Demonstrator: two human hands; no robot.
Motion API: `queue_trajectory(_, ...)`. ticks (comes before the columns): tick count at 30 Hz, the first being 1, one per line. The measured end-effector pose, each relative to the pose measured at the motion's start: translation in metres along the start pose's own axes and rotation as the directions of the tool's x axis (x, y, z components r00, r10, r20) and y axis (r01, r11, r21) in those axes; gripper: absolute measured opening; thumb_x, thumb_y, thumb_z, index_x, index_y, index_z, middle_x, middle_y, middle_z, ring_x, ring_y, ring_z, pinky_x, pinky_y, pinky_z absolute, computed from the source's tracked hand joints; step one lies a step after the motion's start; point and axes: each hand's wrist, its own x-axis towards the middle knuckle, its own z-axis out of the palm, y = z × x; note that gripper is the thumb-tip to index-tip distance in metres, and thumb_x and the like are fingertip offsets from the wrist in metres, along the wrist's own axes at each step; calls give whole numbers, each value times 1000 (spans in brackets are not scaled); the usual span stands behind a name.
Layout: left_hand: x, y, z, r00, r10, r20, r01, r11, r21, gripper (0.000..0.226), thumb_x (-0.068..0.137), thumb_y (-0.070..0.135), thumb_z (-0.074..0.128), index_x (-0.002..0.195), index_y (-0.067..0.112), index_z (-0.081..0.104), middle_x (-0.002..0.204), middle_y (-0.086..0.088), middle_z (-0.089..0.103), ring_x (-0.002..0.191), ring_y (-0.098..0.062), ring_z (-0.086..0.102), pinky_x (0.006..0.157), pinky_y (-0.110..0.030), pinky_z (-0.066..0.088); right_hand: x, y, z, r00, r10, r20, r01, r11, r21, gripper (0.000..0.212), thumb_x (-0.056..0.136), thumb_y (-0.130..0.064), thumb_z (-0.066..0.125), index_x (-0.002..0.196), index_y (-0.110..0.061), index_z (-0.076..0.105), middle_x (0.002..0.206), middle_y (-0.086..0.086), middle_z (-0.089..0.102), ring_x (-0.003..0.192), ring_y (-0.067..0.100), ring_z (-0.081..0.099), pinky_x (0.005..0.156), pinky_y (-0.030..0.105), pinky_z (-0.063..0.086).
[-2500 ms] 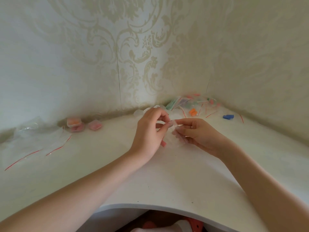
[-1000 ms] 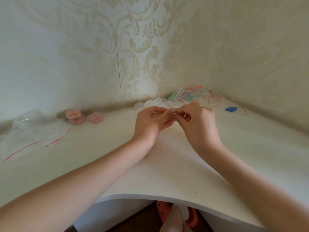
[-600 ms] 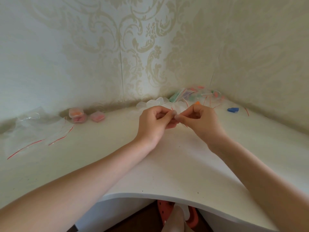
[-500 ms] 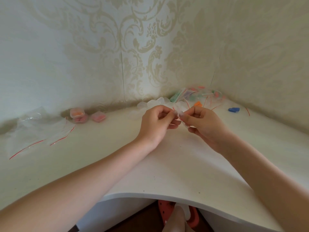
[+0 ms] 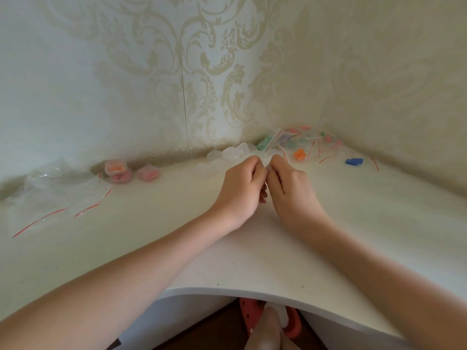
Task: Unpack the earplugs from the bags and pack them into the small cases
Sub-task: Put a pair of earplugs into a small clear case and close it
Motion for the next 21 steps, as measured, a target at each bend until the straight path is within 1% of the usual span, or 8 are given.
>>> queue_trajectory(3, 2, 0, -1, 1000, -5, 3, 5, 1000, 7, 28, 97, 9, 39, 70, 6, 44, 63, -8, 53, 49, -12, 50, 49, -22, 48, 1, 1, 1, 999, 29, -26, -29, 1000, -11, 34, 97, -7, 37, 66, -21, 30, 52, -12, 42, 50, -1, 45, 46, 14, 30)
queue_trajectory(7, 4, 0, -2, 999, -23, 30, 22, 999, 34, 27, 97, 9, 38, 70, 6, 44, 64, -8, 52, 52, -14, 51, 50, -22, 50, 1, -1, 1, 997, 54, -59, -54, 999, 1, 36, 96, -6, 38, 64, -19, 29, 48, -13, 37, 47, -1, 42, 44, 14, 29)
queue_trajectory(11, 4, -1, -5, 998, 1, 70, -11, 989, 147, 30, 96, 10, 38, 65, 10, 38, 65, -10, 54, 53, -17, 51, 52, -23, 45, 9, 6, -2, 984, 126, -124, -127, 992, 0, 30, 95, -9, 37, 67, -15, 30, 57, -6, 34, 50, 8, 30, 46, 23, 24)
queue_trajectory(14, 0, -2, -3, 993, 8, 117, -31, 982, 188, 28, 95, 10, 39, 67, 8, 39, 66, -13, 56, 51, -19, 51, 53, -31, 45, 15, 16, -10, 973, 178, -145, -172, 984, 56, 27, 95, -11, 38, 69, -11, 31, 60, -2, 32, 53, 9, 23, 48, 24, 19)
queue_trajectory(16, 0, -3, -3, 994, -20, 107, 7, 992, 125, 29, 97, 13, 38, 71, 3, 43, 66, -15, 55, 52, -21, 51, 53, -35, 46, 14, 22, -16, 989, 126, -79, -121, 991, 61, 25, 96, -13, 43, 74, -7, 34, 62, 3, 35, 54, 13, 29, 51, 28, 27)
queue_trajectory(18, 1, -3, -4, 997, -30, 65, 25, 997, 72, 33, 99, 16, 38, 73, -4, 45, 64, -15, 53, 52, -20, 51, 52, -34, 46, 14, 26, -22, 1000, 23, -22, -22, 1000, 18, 20, 94, -14, 52, 81, -9, 38, 67, 3, 44, 55, 17, 38, 49, 26, 34)
queue_trajectory(20, 2, -4, -4, 999, -10, 40, 7, 997, 77, 36, 100, 18, 38, 76, -7, 47, 62, -13, 53, 50, -18, 52, 53, -34, 46, 16, 26, -28, 995, -102, 21, 103, 991, -85, 19, 89, -10, 61, 84, -17, 44, 77, -10, 49, 63, 13, 47, 53, 16, 35)
queue_trajectory(21, 2, -4, -3, 999, 3, 36, -6, 996, 88, 36, 100, 19, 38, 76, -6, 48, 62, -12, 54, 49, -16, 53, 54, -34, 47, 17, 25, -30, 987, -158, 40, 162, 976, -147, 20, 86, -7, 64, 83, -20, 49, 81, -15, 49, 68, 11, 49, 56, 16, 35)
